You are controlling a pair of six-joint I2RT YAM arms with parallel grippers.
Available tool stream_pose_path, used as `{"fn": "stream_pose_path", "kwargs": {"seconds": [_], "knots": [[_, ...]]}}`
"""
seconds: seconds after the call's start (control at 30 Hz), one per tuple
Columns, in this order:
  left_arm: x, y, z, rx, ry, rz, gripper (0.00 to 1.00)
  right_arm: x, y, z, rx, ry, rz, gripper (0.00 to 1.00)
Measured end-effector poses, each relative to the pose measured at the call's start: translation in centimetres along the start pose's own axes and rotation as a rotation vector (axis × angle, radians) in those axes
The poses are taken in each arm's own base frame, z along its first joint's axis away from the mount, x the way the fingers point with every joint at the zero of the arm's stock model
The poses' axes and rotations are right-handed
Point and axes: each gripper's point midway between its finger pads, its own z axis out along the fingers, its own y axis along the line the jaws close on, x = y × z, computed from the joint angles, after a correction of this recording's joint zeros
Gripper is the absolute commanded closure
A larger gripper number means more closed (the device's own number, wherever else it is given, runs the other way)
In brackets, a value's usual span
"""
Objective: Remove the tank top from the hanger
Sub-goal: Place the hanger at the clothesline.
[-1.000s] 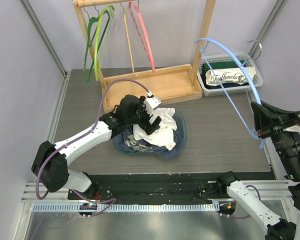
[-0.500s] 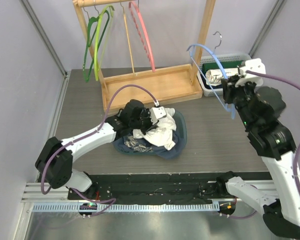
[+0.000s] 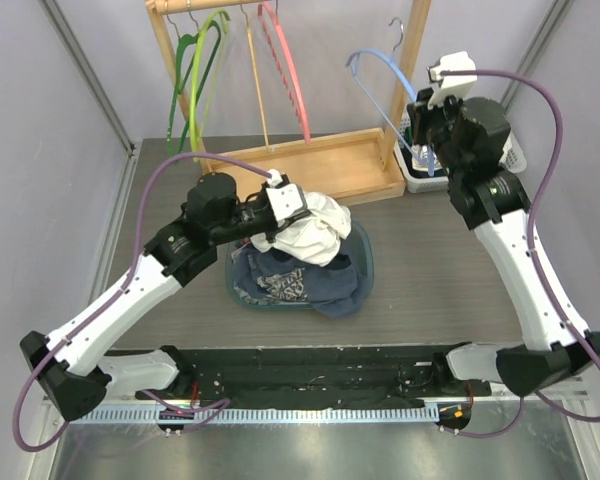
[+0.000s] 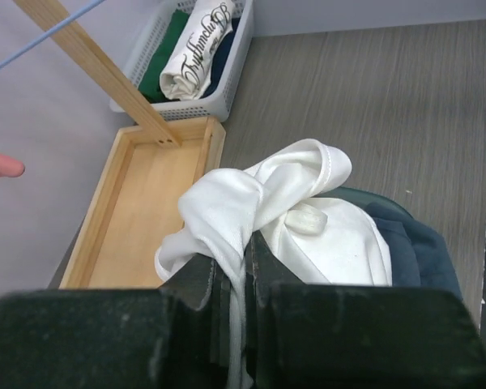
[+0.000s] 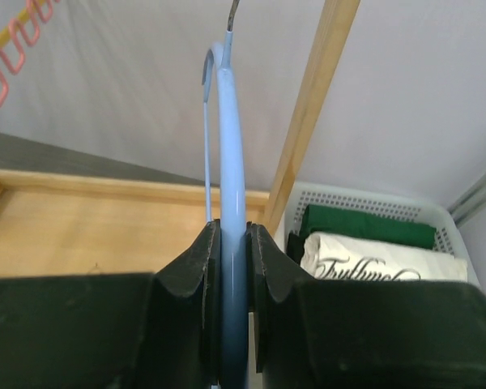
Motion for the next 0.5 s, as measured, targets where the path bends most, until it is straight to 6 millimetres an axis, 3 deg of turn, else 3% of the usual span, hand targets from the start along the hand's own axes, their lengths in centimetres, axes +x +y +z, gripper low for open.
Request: {"fn": "stream_pose_path", "kwargs": {"seconds": [0.07, 0.13, 0.37, 0.5], "knots": [[-0.7, -0.3, -0.8, 0.001, -0.022, 0.008, 0.79, -1.1, -0.2, 1.8, -0.005, -0.026, 0.003, 0.99], [0.2, -1.0, -1.2, 0.014, -0.013, 0.003, 0.8, -2.1, -0.3, 3.3, -0.01, -0.048, 0.001, 0.99], [9.3, -5.5, -1.1, 0.127, 0.188, -0.083, 1.0, -5.4, 0.3, 7.0, -0.049, -0.116, -0.01, 0.99], [10.2, -6.8, -2.1, 0.171, 0.211, -0.071, 1.0, -7.1, 0.5, 8.5, -0.062, -0.152, -0.015, 0.99]]}}
